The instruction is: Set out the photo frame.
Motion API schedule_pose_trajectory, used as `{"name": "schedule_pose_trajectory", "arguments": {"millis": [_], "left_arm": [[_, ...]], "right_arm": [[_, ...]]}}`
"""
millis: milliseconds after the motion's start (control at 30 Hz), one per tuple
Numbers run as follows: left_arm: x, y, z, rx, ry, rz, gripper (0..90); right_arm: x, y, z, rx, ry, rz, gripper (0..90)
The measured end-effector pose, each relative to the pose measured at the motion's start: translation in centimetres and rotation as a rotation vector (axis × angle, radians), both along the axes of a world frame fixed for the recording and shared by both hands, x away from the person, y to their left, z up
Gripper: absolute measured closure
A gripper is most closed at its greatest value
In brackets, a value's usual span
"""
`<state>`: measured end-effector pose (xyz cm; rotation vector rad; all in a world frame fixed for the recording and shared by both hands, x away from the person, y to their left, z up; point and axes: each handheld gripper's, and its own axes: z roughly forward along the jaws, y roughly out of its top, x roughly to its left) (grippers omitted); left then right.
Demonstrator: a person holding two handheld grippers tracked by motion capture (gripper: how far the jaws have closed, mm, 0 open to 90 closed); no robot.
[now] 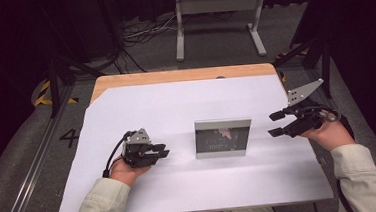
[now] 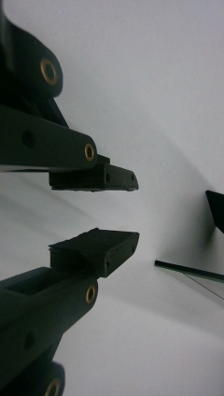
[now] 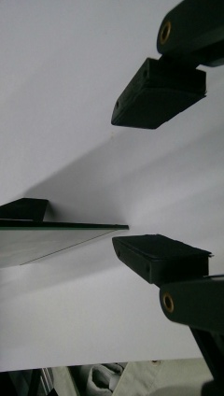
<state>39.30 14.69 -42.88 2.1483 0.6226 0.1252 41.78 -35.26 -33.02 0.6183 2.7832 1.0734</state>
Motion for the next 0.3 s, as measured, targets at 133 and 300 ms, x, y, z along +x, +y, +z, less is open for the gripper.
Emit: {"name": "schedule_pose_trajectory", "arguments": {"millis": [133, 300], "left_arm": [[0.0, 0.1, 0.0, -0.007, 0.000, 0.009, 69.2], [0.1, 0.1, 0.0, -0.011, 0.008, 0.017, 67.6]], "right_arm": [[-0.1, -0.4, -0.8, 0.019, 0.011, -0.016, 35.6], [-0.2, -0.7, -1.6, 0.037, 0.017, -0.025, 35.0]]}}
